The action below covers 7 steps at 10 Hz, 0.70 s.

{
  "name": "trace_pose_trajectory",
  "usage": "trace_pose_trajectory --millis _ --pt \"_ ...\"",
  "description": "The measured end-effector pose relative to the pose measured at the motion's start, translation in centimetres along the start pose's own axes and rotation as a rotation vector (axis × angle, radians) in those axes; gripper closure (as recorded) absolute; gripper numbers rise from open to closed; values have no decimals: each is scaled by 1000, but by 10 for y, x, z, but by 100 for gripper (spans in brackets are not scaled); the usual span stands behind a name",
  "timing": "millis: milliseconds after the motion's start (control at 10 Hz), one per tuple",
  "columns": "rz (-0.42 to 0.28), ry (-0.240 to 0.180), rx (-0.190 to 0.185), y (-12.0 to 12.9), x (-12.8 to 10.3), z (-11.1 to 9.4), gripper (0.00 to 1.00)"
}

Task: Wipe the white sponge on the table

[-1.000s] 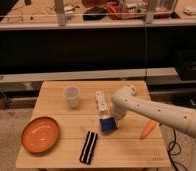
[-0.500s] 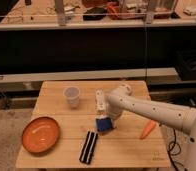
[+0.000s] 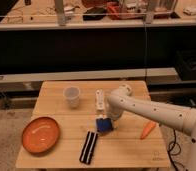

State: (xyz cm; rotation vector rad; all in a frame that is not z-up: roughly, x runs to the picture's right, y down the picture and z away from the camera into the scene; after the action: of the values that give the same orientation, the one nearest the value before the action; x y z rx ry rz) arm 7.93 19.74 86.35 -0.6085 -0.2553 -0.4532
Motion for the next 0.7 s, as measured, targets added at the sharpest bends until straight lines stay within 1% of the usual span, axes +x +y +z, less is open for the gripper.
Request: trace_pose_trajectory --millis 100,300,400,700 --pt "-2 -1 0 -4 -9 0 97" --pt "-1 -5 0 -18 -35 3 97" --pt "0 -4 -3 -21 -39 4 97" --pt "-31 -18 -11 -19 -46 4 97"
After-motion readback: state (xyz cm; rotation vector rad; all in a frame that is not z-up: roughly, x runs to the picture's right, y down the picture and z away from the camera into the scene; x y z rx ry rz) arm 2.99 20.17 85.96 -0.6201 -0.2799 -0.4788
